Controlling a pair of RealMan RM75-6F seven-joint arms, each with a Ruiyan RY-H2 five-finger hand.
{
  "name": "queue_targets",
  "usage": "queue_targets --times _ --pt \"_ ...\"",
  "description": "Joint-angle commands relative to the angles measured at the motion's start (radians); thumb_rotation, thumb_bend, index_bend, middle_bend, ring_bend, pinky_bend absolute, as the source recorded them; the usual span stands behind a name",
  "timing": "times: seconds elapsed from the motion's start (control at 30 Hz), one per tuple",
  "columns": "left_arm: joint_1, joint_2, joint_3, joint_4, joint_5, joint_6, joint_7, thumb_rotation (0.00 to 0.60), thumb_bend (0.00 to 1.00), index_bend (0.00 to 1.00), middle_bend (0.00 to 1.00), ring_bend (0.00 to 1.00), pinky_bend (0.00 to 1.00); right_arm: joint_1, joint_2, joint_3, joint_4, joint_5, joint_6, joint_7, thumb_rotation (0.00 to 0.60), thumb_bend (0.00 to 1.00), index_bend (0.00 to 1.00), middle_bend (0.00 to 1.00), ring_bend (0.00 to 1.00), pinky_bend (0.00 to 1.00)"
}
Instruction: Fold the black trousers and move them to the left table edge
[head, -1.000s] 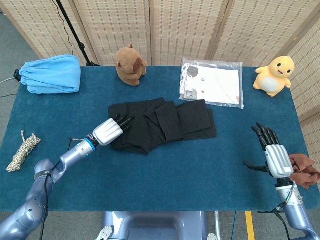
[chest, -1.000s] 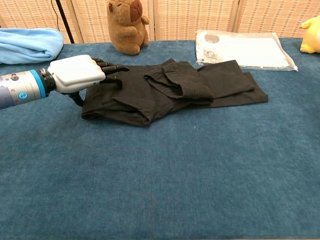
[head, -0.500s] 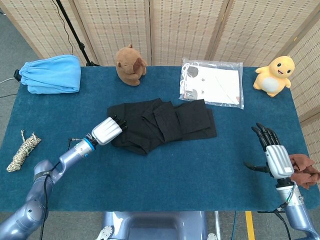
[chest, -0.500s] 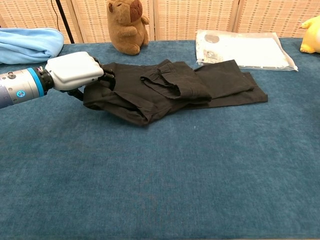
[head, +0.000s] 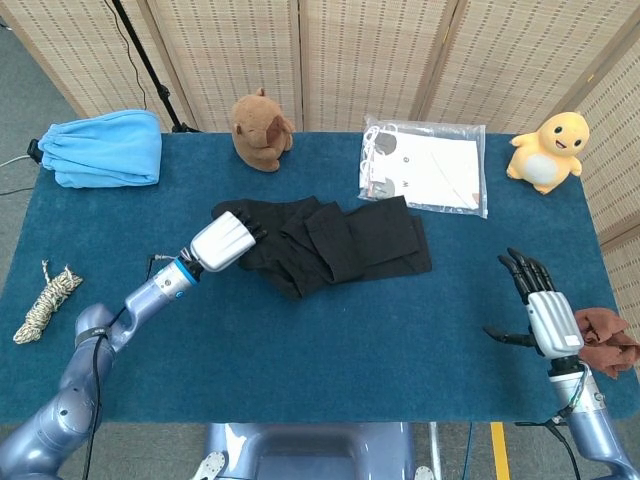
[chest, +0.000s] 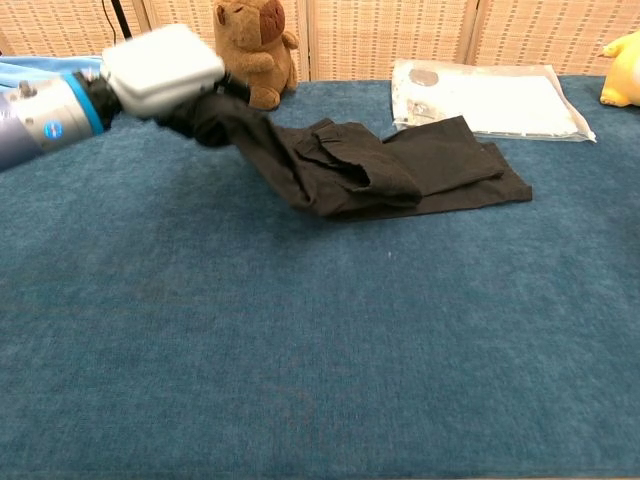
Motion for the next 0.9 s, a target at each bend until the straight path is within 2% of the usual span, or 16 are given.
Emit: queue_targets --times 0.03,0.47,0.9 --pt "-0.054 0.035 -0.03 -0.018 -0.019 0.063 0.006 0.6 0.53 0.82 0.64 0.72 0.63 0.0 0.0 0.0 -0.001 0.0 0.0 0.0 0.6 0.0 0.0 0.0 0.0 0.0" --pt "-0.224 0.123 -0.102 -0.113 -0.043 0.207 0.075 0.6 0.53 0.82 0.64 0.72 0.63 0.004 -0.002 -0.001 0.006 0.006 -0.012 0.005 0.6 0.0 0.0 0.0 0.0 0.0" --pt "-0.312 0.222 -0.137 -0.252 -0.038 0.203 0.155 0.6 0.53 0.82 0.64 0.72 0.63 0.01 -0.006 0.001 0.012 0.016 -0.028 0.008 0.6 0.0 0.0 0.0 0.0 0.0"
